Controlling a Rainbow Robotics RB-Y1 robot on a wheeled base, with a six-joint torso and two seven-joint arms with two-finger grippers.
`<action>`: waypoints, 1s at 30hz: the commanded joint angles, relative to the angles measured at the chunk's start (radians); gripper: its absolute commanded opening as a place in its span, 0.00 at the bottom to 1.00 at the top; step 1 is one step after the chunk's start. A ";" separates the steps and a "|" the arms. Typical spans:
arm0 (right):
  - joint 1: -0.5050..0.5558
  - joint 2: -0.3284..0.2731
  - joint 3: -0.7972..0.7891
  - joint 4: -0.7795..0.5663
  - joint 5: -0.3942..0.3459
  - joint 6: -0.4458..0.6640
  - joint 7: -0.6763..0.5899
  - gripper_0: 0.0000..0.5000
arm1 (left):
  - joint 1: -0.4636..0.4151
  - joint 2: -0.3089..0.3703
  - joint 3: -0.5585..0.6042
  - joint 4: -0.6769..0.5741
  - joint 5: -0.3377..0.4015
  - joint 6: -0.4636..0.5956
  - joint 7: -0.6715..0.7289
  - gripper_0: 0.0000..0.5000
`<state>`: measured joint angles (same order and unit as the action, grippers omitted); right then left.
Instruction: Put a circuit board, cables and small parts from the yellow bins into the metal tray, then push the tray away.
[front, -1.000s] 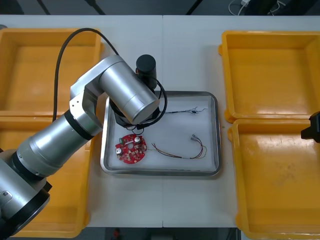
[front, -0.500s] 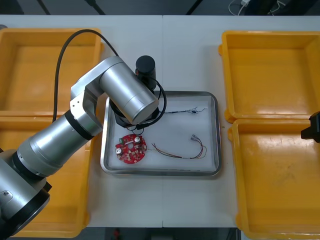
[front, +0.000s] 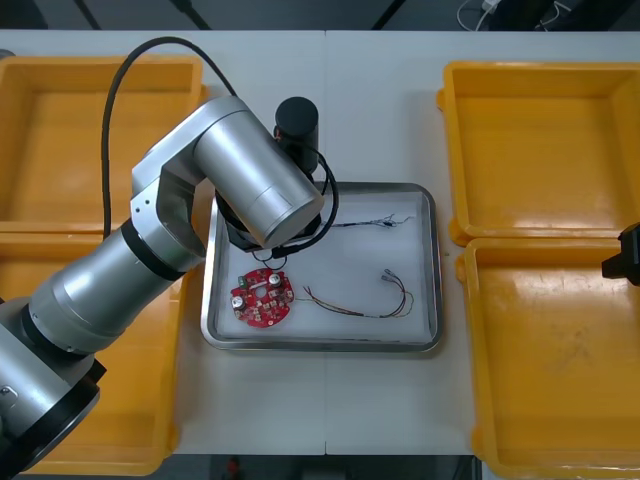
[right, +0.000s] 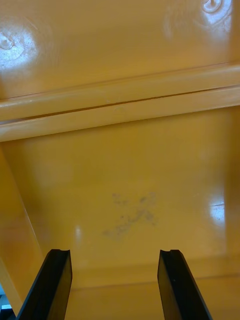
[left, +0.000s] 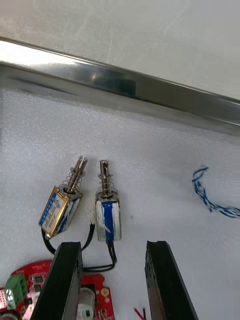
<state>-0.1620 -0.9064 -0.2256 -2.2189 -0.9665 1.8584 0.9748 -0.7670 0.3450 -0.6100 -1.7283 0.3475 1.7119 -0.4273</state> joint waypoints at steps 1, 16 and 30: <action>0.010 -0.040 -0.027 -0.008 0.006 -0.004 0.061 1.00 | 0.009 0.006 0.058 -0.125 0.021 0.066 -0.007 0.82; 0.038 -0.019 -0.003 0.004 0.003 -0.002 0.061 1.00 | -0.003 0.232 0.233 -0.427 0.240 0.181 -0.042 1.00; -0.120 -0.054 0.112 -0.004 -0.130 0.032 0.076 1.00 | 0.064 0.509 0.424 -0.465 0.481 0.186 -0.303 1.00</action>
<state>-0.1957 -0.9145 -0.1781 -2.2151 -1.0804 1.8711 0.9749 -0.7586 0.7809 -0.2838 -2.1673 0.7880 1.8900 -0.5877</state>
